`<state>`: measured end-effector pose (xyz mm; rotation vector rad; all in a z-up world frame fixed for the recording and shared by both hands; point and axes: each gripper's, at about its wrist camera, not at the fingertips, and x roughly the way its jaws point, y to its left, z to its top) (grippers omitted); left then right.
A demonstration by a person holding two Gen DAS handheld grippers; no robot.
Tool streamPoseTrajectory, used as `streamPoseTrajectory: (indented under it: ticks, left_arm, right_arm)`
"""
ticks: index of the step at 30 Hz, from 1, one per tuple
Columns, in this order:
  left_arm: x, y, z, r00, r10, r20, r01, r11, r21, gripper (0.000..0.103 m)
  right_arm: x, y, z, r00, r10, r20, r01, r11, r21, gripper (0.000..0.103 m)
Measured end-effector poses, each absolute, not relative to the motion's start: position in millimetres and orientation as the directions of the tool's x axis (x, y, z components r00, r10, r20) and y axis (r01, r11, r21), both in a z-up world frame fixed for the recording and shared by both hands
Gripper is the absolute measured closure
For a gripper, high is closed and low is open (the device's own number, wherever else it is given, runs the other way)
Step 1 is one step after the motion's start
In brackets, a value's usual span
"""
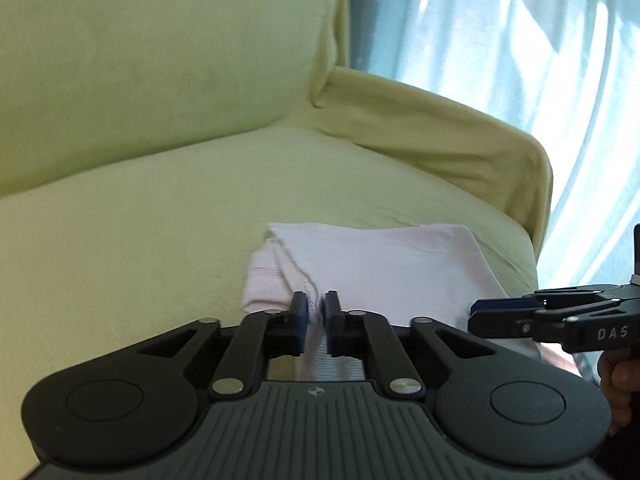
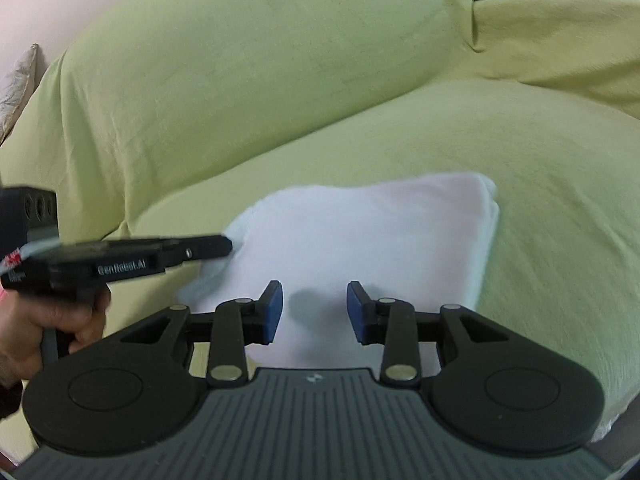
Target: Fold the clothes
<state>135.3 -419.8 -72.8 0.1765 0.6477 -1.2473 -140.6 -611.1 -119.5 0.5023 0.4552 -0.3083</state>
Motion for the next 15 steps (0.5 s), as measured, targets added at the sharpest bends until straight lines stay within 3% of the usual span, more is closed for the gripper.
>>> streamPoseTrajectory:
  ticks: [1, 6, 11, 15]
  left_arm:
    - [142, -418, -73, 0.179, -0.822, -0.541, 0.907, 0.351, -0.233, 0.069]
    - [171, -408, -75, 0.242, -0.810, -0.535, 0.872, 0.423, -0.245, 0.069]
    - [183, -392, -76, 0.280, -0.804, -0.524, 0.845, 0.466, -0.263, 0.069]
    - [187, -393, -79, 0.246, -0.810, -0.532, 0.855, 0.440, -0.275, 0.067]
  right_arm:
    - [-136, -610, -115, 0.857, -0.170, -0.486, 0.383, 0.841, 0.382, 0.071]
    - [-92, -605, -94, 0.839, -0.144, -0.524, 0.358, 0.873, 0.333, 0.070]
    - [-31, -583, -89, 0.776, -0.153, -0.611, 0.346, 0.914, 0.210, 0.063]
    - [2, -558, -100, 0.726, -0.245, -0.643, 0.348, 0.937, 0.036, 0.049]
